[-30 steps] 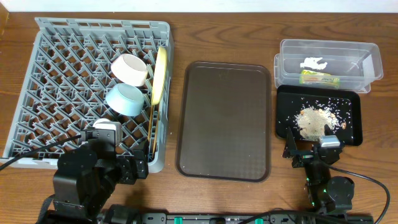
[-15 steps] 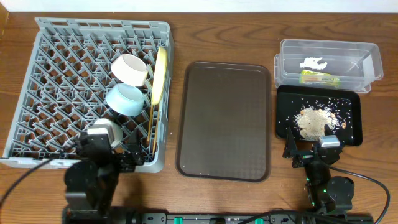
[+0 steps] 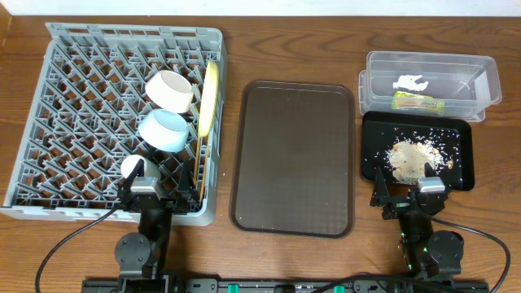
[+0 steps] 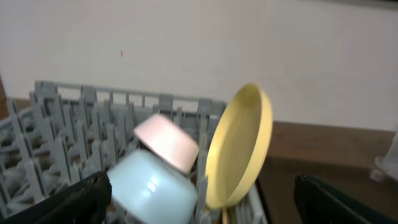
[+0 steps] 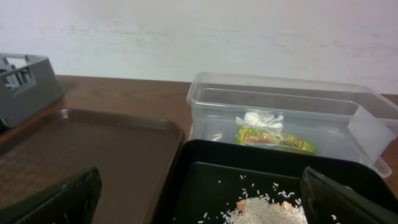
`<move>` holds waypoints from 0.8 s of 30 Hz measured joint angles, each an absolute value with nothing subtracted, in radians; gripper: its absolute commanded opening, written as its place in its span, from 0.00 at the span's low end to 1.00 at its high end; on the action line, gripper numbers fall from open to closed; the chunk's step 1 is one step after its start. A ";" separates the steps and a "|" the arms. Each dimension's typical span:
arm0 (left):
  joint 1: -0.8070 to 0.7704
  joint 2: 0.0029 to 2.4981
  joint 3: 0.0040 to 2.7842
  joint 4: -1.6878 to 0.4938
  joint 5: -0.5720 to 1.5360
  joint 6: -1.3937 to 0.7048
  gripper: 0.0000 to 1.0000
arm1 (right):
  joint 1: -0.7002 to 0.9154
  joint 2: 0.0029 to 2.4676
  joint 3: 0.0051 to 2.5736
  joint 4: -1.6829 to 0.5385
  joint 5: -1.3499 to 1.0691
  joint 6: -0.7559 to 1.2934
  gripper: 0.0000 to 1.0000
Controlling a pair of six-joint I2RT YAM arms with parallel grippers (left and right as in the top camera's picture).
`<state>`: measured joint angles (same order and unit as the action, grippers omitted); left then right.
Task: Sort waste into correct bins and load items into the dishwasher
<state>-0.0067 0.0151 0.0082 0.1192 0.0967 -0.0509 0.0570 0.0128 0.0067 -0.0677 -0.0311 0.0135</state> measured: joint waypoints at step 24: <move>-0.002 0.017 0.012 -0.019 0.063 -0.044 0.95 | 0.057 0.012 0.007 -0.068 -0.031 0.014 0.99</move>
<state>-0.0017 0.0170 0.0120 -0.0193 0.0628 -0.0441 0.0570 0.0124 0.0067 -0.0677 -0.0311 0.0135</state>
